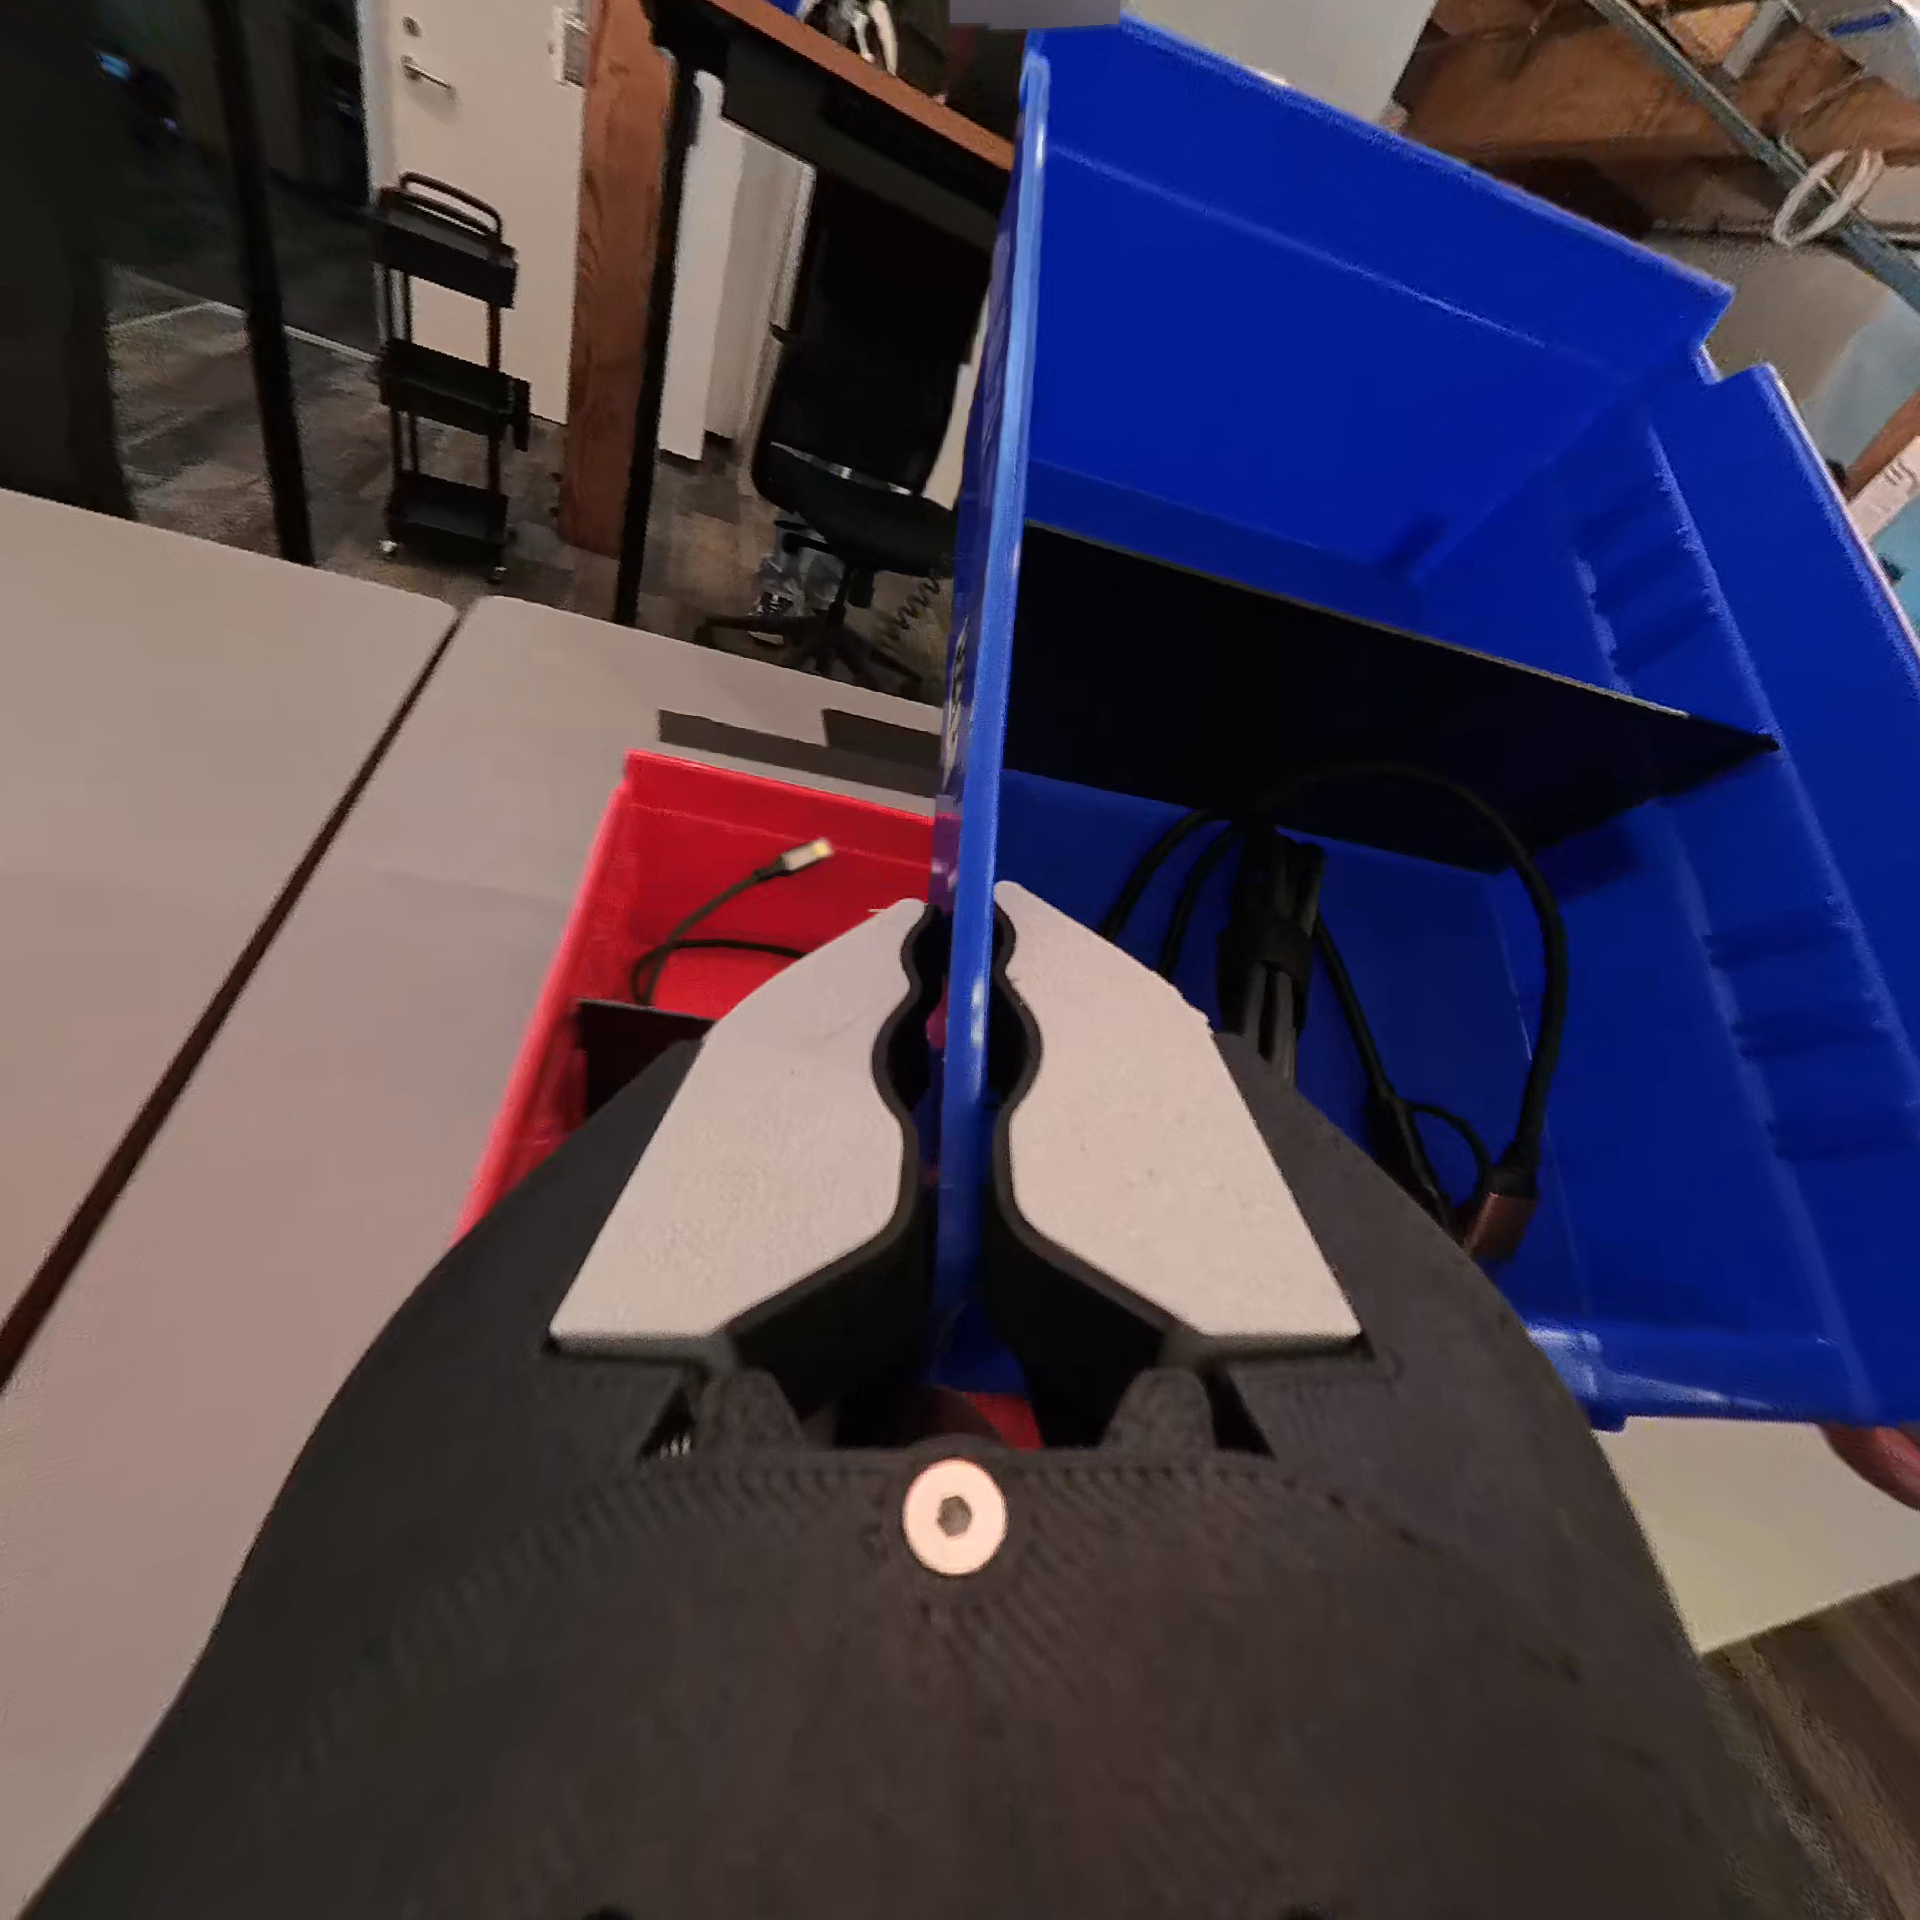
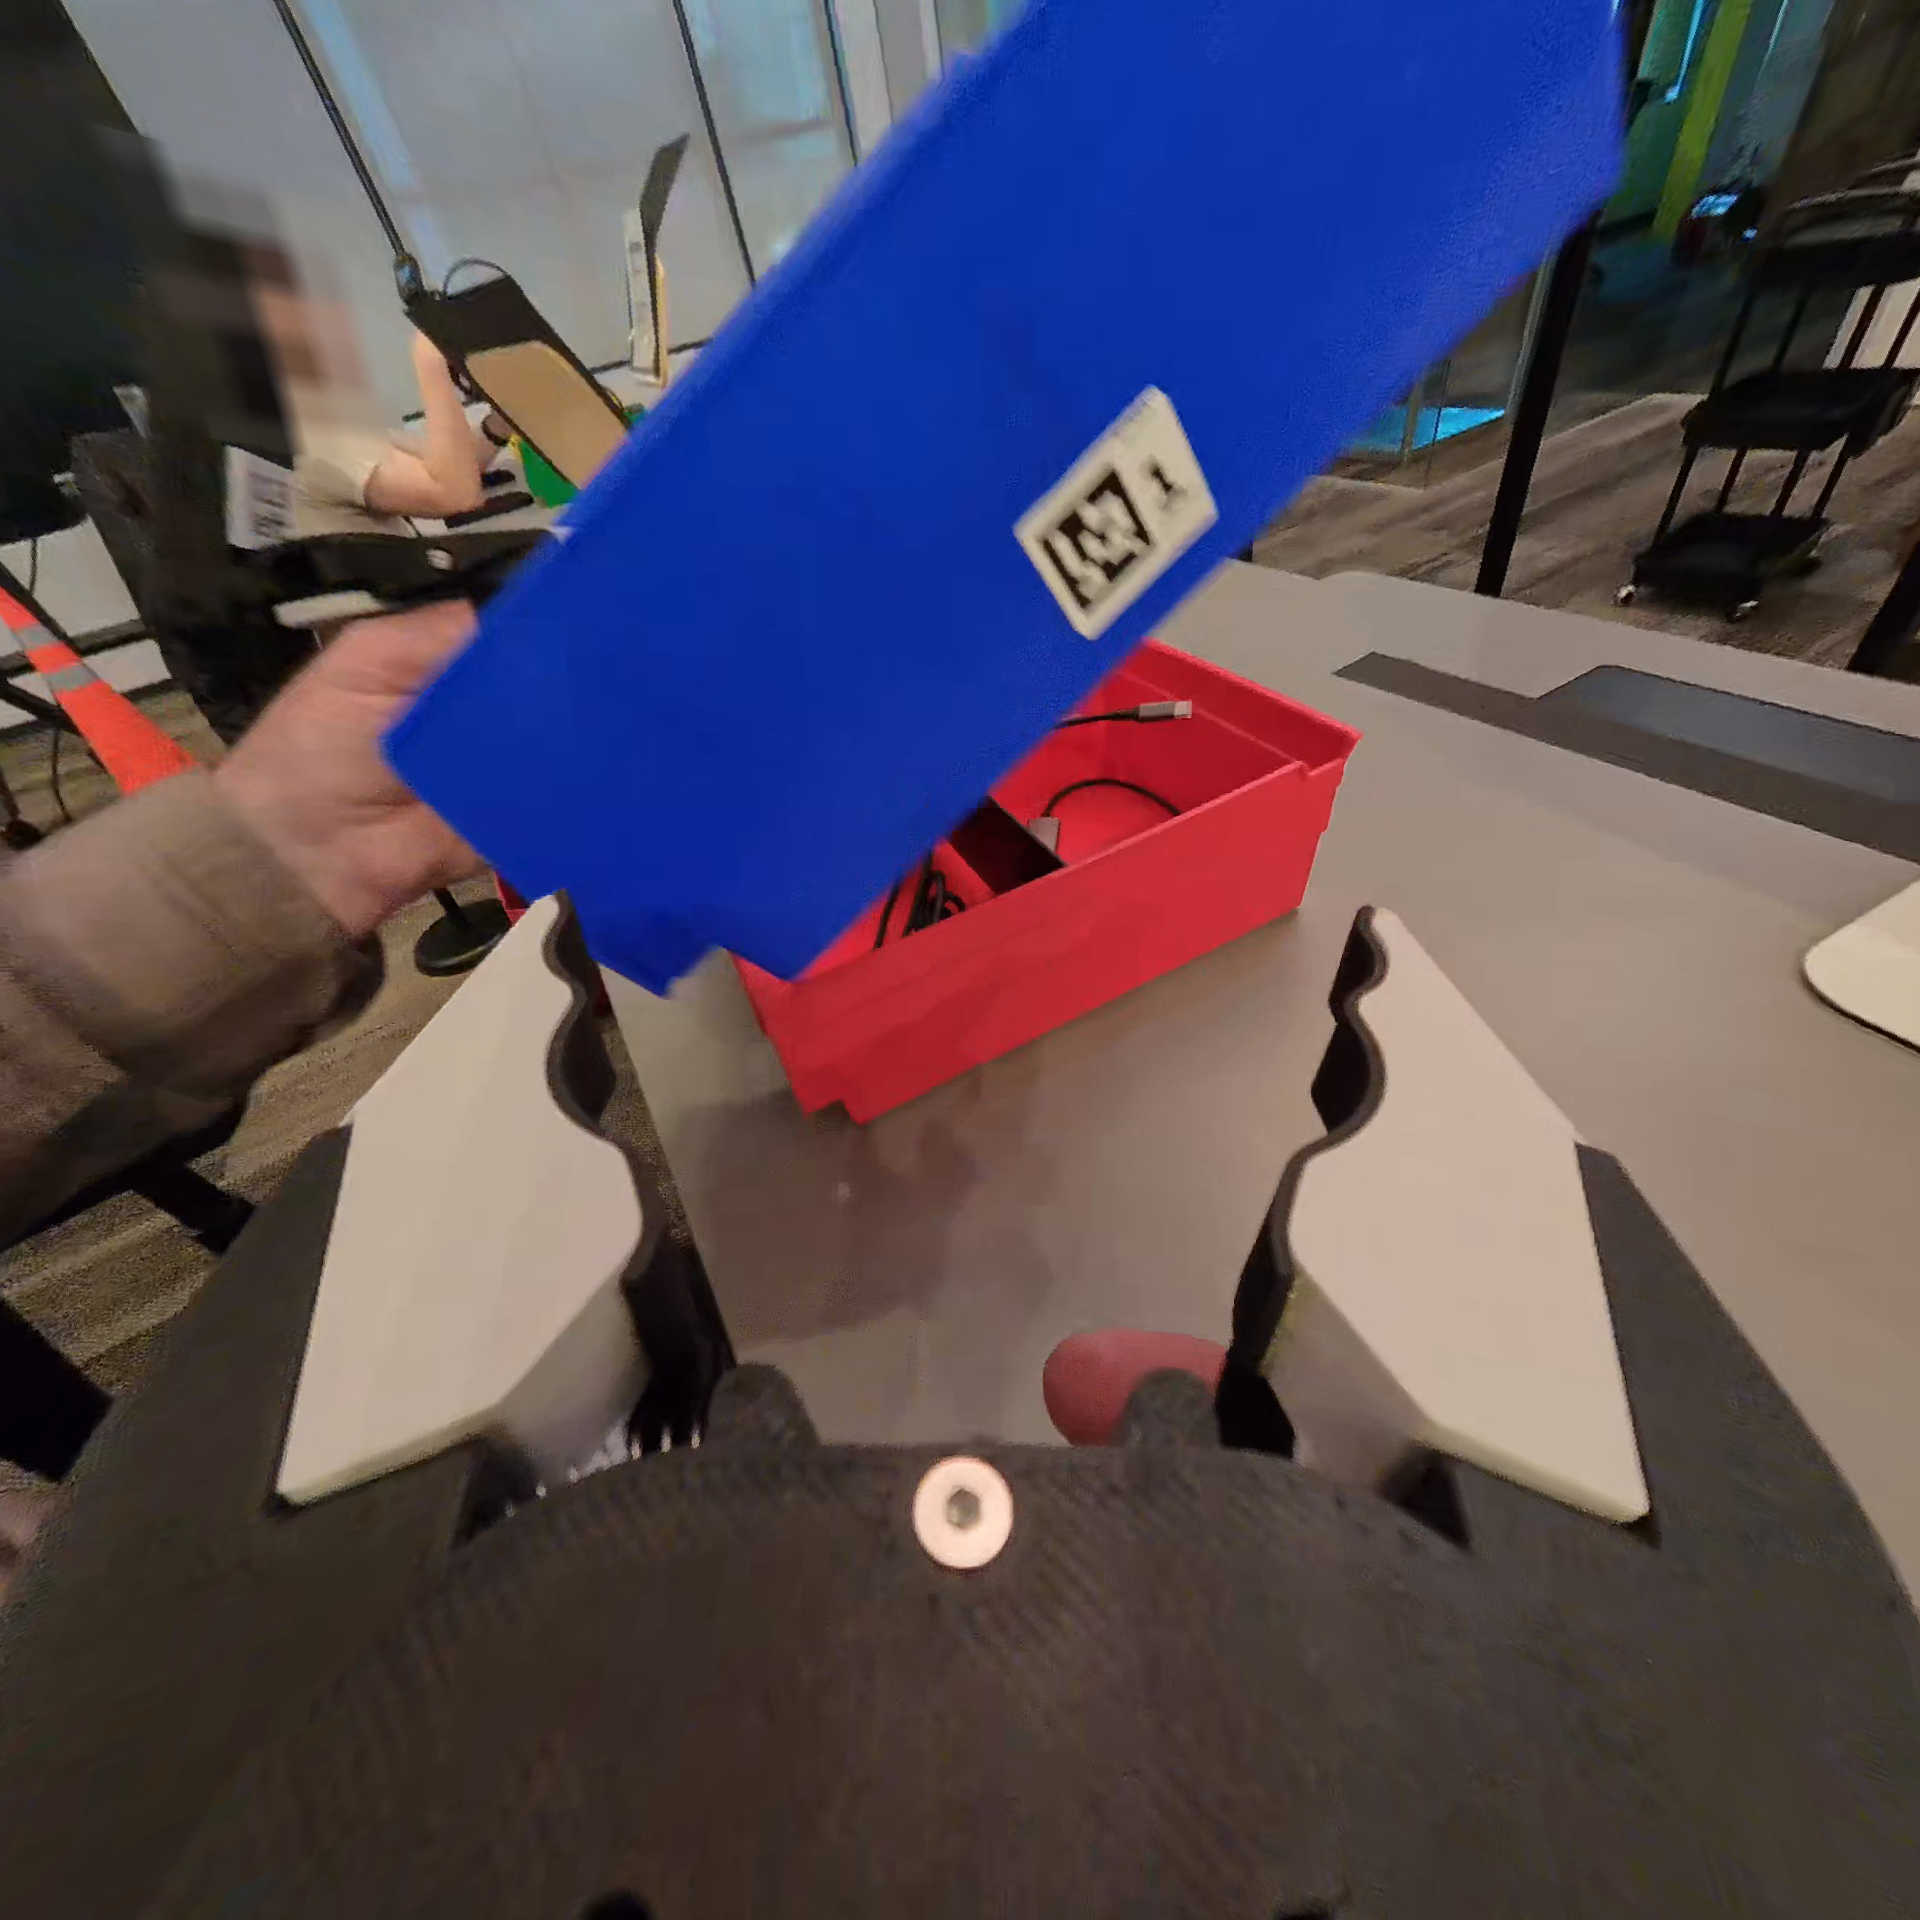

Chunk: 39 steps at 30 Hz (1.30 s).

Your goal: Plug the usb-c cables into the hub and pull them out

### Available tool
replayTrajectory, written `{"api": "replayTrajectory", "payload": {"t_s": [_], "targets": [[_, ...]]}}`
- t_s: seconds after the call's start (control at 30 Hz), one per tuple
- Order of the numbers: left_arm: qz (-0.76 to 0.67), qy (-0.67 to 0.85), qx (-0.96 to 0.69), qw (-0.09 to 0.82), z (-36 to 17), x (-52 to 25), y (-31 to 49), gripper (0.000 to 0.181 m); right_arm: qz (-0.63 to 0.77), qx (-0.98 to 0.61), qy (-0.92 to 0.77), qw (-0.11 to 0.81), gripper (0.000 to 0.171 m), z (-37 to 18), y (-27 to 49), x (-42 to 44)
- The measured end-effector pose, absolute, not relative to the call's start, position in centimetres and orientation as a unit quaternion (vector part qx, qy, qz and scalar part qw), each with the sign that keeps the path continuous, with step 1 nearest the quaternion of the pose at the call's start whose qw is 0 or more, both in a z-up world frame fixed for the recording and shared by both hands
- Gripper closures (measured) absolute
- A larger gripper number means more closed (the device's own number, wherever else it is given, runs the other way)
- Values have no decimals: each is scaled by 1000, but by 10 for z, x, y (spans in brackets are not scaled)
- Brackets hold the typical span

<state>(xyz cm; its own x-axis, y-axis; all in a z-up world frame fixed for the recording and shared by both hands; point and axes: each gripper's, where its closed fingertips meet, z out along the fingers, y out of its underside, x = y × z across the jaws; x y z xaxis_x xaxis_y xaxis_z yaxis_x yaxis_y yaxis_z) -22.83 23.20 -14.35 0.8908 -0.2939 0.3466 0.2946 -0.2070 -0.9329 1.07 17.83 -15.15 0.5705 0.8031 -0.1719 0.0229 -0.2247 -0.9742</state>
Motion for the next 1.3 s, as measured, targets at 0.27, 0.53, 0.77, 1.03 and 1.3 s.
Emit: {"api": "replayTrajectory", "payload": {"t_s": [0.27,0.53,0.77,1.03,1.3], "targets": [[-258,101,-746,606,-140,-83,249,177,307,-720,-242,574,42,-155,139,73],[-311,203,-750,548,-177,72,244,176,236,-778,-131,567,56,-196,127,188],[-339,233,-773,484,-232,161,238,176,217,-821,-89,521,57,-238,114,263],[-350,227,-815,403,-291,204,218,172,189,-860,-73,469,60,-281,104,303],[-338,261,-823,375,-305,211,203,160,218,-858,-47,462,68,-297,103,318]]}}
